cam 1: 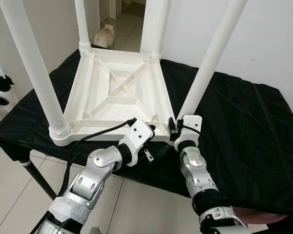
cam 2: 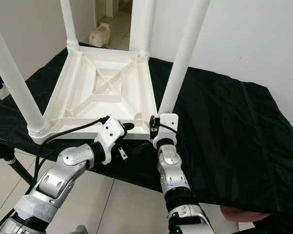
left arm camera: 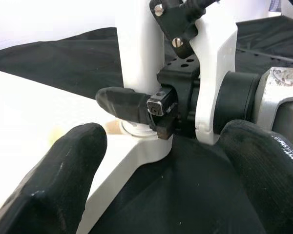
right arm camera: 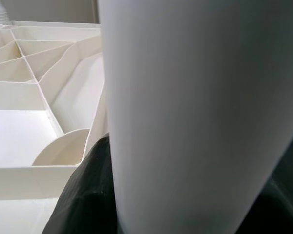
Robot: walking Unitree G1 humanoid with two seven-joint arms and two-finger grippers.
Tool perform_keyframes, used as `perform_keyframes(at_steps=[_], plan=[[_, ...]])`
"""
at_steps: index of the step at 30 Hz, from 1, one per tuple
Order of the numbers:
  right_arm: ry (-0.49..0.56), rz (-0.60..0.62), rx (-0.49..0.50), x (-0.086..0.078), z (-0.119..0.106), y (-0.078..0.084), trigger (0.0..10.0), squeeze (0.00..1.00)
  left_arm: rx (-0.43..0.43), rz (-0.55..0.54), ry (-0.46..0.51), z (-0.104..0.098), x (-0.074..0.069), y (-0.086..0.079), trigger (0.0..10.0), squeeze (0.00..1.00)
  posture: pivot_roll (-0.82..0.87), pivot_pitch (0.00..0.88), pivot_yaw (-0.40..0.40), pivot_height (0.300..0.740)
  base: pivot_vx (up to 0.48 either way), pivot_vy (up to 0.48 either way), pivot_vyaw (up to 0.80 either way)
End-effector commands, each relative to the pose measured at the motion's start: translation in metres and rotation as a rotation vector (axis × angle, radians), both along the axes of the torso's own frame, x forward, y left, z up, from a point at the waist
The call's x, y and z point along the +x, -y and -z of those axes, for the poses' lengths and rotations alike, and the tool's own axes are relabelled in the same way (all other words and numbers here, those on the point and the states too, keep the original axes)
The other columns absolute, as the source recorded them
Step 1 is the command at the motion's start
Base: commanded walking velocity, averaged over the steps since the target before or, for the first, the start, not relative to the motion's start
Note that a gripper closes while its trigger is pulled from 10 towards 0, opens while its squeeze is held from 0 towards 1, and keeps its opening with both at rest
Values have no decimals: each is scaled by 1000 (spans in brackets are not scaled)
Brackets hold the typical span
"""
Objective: Building children table
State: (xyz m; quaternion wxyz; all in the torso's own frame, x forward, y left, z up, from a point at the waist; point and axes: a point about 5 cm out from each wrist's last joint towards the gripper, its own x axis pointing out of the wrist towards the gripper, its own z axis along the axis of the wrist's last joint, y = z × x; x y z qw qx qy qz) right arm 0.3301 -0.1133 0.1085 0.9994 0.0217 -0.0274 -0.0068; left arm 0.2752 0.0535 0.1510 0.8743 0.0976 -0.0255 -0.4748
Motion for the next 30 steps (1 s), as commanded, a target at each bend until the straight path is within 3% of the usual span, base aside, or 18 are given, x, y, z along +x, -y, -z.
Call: perform_keyframes(at_steps=[1,4,5,11,14,19,20,26,30], plan=[[-87,104,-21,-7,19,24,10000,0,6,-25,7,2,0,1,10000,0,-9,0,-94,740,0,0,0],[-81,94,-24,-7,18,28,10000,0,8,-24,7,3,0,2,10000,0,-6,0,-99,740,0,0,0],[-70,74,-15,-8,17,28,10000,1000,8,-25,8,3,0,2,10000,0,-6,0,-99,740,0,0,0],[-28,2,22,-10,10,26,10000,1000,9,-31,11,3,0,0,10000,0,-4,0,-102,740,0,0,0],[-3,-90,35,-13,6,30,10000,1000,11,-39,13,4,-2,-1,10000,0,5,0,-108,740,0,0,0],[1,-160,0,-13,6,37,10000,1000,12,-43,13,5,-3,-2,10000,0,6,0,-106,740,0,0,0],[-16,-240,-42,-12,8,45,10000,0,14,-45,14,5,-4,-3,10000,0,6,0,-106,740,0,0,0],[-61,-396,-152,-3,9,65,10000,0,20,-44,21,5,-3,-3,10000,0,-3,0,-95,740,0,0,0],[-66,-505,-189,1,6,65,10000,0,23,-41,26,3,-1,-3,10000,0,-6,0,-83,740,0,0,0]])
